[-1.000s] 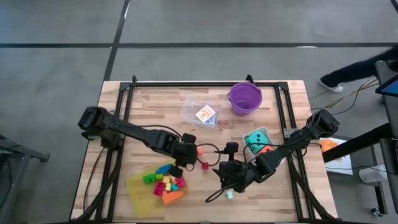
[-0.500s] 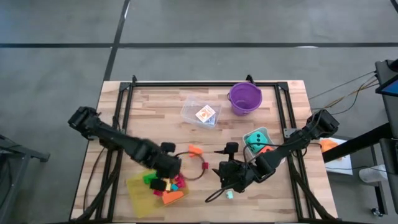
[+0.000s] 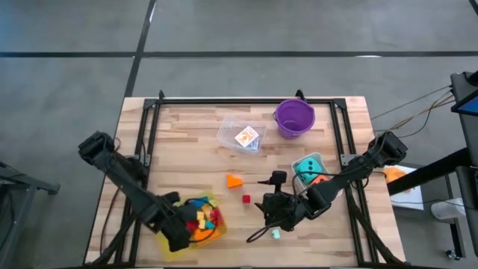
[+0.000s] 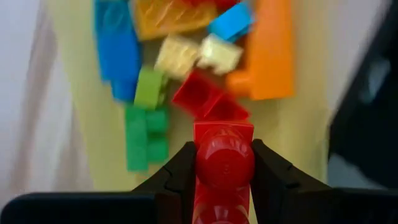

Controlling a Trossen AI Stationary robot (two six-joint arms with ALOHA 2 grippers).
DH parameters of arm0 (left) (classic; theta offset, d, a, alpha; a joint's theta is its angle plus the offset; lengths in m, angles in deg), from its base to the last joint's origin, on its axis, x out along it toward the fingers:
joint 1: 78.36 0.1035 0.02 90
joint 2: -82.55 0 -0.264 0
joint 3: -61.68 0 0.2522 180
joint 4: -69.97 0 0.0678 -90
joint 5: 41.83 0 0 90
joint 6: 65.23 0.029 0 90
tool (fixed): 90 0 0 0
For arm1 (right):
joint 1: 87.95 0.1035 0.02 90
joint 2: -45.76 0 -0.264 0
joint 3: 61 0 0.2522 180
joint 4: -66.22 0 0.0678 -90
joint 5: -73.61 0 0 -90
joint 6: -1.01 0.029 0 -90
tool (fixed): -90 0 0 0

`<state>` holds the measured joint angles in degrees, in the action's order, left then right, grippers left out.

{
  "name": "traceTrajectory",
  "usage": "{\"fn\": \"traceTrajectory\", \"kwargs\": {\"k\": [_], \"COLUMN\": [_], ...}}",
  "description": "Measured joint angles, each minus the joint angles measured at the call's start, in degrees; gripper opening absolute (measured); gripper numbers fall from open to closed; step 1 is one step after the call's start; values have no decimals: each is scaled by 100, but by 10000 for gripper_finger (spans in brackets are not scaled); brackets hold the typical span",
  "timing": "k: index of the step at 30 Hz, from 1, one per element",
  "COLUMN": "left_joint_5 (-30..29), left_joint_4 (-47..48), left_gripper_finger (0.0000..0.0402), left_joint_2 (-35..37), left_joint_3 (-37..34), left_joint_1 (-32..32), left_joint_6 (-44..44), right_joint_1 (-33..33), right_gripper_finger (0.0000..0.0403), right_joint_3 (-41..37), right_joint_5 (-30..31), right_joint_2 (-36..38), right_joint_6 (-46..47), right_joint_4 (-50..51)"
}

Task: Pick & Place Toys
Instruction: Put the red game piece into the yellow bin

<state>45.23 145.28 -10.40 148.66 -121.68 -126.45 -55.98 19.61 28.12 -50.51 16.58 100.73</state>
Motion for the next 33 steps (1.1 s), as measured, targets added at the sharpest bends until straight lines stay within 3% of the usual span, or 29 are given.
{"fn": "traceTrajectory", "kwargs": {"k": [5,8,17,33], "left_joint_5": [216,276,448,462], "left_joint_4": [-105,-314,-1365,-1593], "left_gripper_finger": [100,100,100,99], "left_joint_2": [-4,-5,-9,-9], "left_joint_3": [-522,-784,-1404,-1774], "left_joint_1": [-240,-365,-428,-437], "left_joint_6": [-2298,-2988,-3453,-3663], "right_joint_1": [0,0,0,-4], "right_gripper_finger": [363,363,363,363], "right_joint_3": [31,33,33,33], "right_joint_5": [1,2,-35,-118], "right_joint_2": [0,0,0,0], "right_joint_6": [-57,-76,82,52], "right_joint_4": [-1,-4,-4,-20]}}
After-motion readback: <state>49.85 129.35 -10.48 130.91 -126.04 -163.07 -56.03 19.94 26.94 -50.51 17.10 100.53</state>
